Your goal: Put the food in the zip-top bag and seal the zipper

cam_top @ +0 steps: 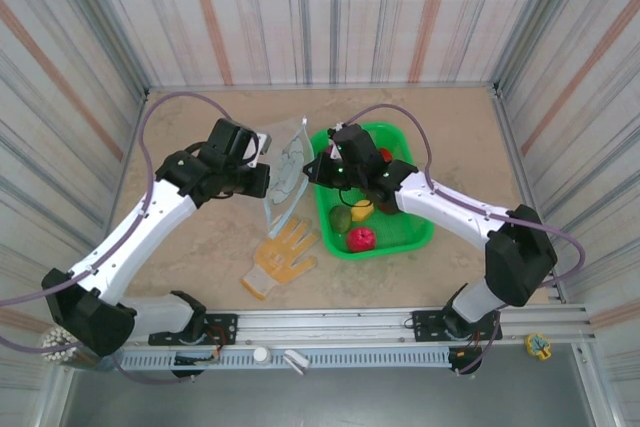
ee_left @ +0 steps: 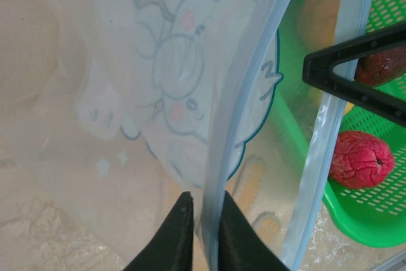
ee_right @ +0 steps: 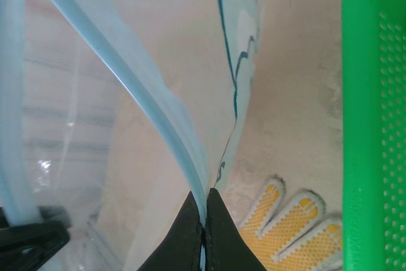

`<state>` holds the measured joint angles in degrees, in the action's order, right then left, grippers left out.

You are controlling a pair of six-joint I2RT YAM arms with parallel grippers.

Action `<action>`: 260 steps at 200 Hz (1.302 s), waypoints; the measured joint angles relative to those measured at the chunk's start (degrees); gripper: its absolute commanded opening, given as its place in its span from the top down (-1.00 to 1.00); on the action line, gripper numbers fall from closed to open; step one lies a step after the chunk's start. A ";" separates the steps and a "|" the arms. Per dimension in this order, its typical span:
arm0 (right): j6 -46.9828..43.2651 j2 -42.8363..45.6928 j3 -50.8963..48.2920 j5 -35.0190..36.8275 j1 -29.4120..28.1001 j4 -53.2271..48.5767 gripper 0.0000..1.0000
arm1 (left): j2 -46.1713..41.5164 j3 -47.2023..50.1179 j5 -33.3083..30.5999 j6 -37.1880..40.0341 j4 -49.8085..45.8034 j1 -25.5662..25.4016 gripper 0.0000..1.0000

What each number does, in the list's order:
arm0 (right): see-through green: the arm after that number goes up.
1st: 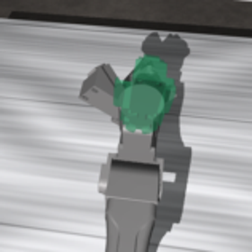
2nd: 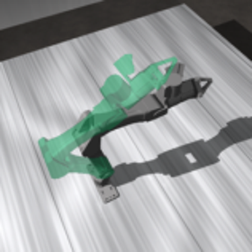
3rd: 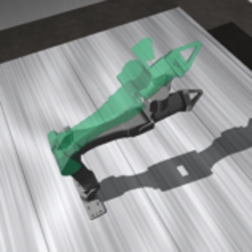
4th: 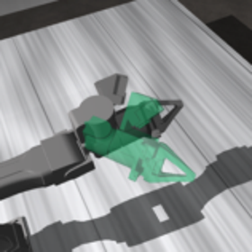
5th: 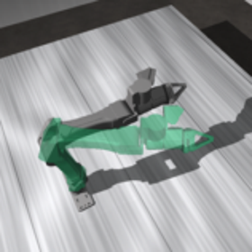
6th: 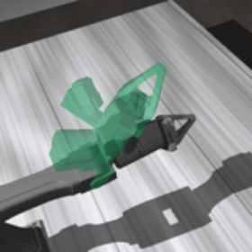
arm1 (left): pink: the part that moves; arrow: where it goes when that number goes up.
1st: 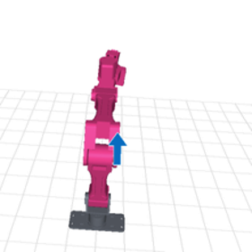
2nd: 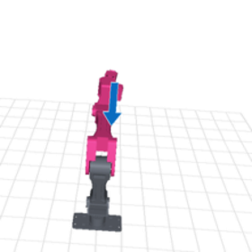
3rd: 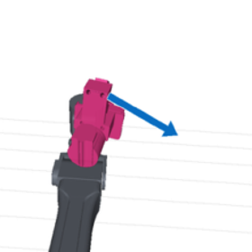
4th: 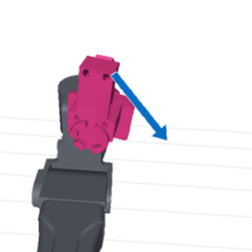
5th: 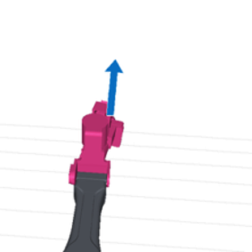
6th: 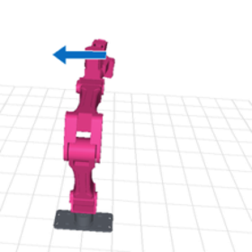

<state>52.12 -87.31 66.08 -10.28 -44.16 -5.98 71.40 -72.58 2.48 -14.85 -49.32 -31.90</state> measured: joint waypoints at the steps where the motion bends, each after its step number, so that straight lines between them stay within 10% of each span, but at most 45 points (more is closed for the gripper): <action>1: 0.04 0.07 0.00 -0.02 0.02 0.11 1.00 | -0.07 0.07 0.00 -0.09 0.13 0.00 0.86; 53: 1.01 1.14 0.17 0.24 0.70 -0.24 1.00 | -1.22 0.79 -0.83 0.00 1.42 0.07 1.00; 169: -18.88 -3.04 14.95 9.70 1.68 -24.00 0.32 | 3.82 -24.02 -13.05 0.83 -21.66 -5.90 1.00; 225: -22.14 -3.26 15.08 2.95 -0.24 -23.56 -0.41 | 4.90 -20.65 -7.52 -9.70 -22.45 -3.41 1.00; 260: -23.08 0.61 13.84 2.97 -1.86 -23.23 -0.46 | 3.72 -14.91 2.64 -16.39 -18.86 6.19 1.00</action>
<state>29.04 -86.70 79.92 -7.31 -46.02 -29.21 75.11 -87.48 5.13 -31.24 -68.18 -25.71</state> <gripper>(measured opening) 0.722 0.052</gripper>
